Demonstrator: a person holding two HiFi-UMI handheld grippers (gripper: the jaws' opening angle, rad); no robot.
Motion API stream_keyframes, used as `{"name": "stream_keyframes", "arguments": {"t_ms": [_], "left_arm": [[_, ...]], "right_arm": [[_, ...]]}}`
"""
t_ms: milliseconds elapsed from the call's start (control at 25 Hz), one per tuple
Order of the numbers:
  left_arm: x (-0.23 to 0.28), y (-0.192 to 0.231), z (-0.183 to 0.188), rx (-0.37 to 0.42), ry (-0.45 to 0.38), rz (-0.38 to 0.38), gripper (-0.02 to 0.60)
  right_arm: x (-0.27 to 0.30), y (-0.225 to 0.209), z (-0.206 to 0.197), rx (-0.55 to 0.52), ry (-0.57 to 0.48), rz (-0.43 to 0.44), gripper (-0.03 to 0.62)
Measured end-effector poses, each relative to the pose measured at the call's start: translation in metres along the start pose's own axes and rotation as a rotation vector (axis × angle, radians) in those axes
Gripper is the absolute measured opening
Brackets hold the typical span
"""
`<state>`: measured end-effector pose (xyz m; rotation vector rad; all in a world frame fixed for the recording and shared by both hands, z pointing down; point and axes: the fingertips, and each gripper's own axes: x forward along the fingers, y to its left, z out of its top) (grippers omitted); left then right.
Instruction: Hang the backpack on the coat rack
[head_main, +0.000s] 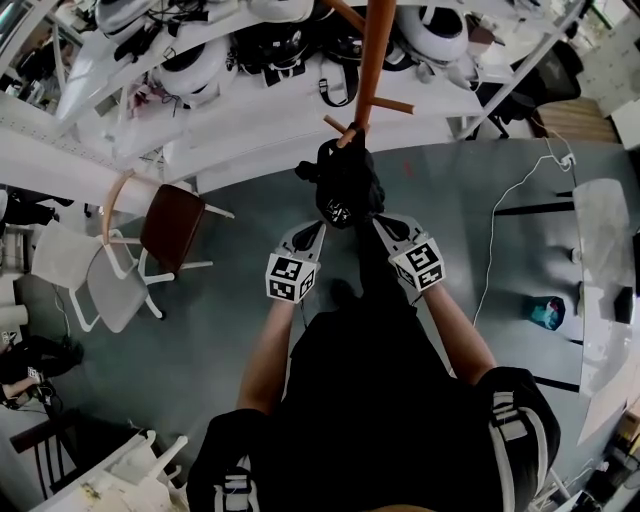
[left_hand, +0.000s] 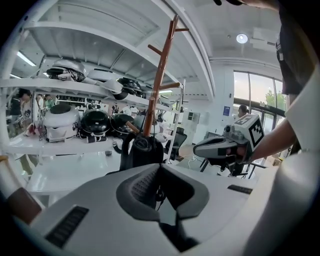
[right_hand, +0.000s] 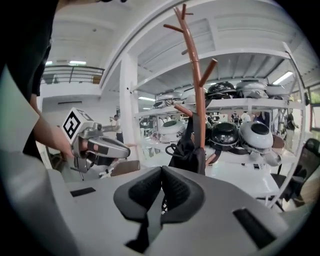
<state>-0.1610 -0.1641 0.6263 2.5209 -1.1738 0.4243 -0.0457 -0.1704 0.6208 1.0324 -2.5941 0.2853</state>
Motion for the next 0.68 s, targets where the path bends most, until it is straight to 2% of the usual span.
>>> {"name": "stream_keyframes", "arguments": {"t_ms": [160, 360, 560, 680], "left_arm": [[-0.001, 0.0, -0.003, -0.002, 0.004, 0.0, 0.023], [-0.004, 0.009, 0.002, -0.07, -0.026, 0.007, 0.023], [-0.004, 0.018, 0.002, -0.098, -0.031, 0.008, 0.023], [-0.002, 0.021, -0.001, -0.123, -0.029, 0.011, 0.023]], "right_arm": [[0.0, -0.013, -0.008, 0.12, -0.009, -0.031, 0.015], [0.001, -0.017, -0.011, 0.101, 0.013, -0.037, 0.015], [0.007, -0.021, -0.009, 0.172, -0.008, -0.034, 0.015], [0.01, -0.019, -0.012, 0.142, 0.011, -0.031, 0.015]]}}
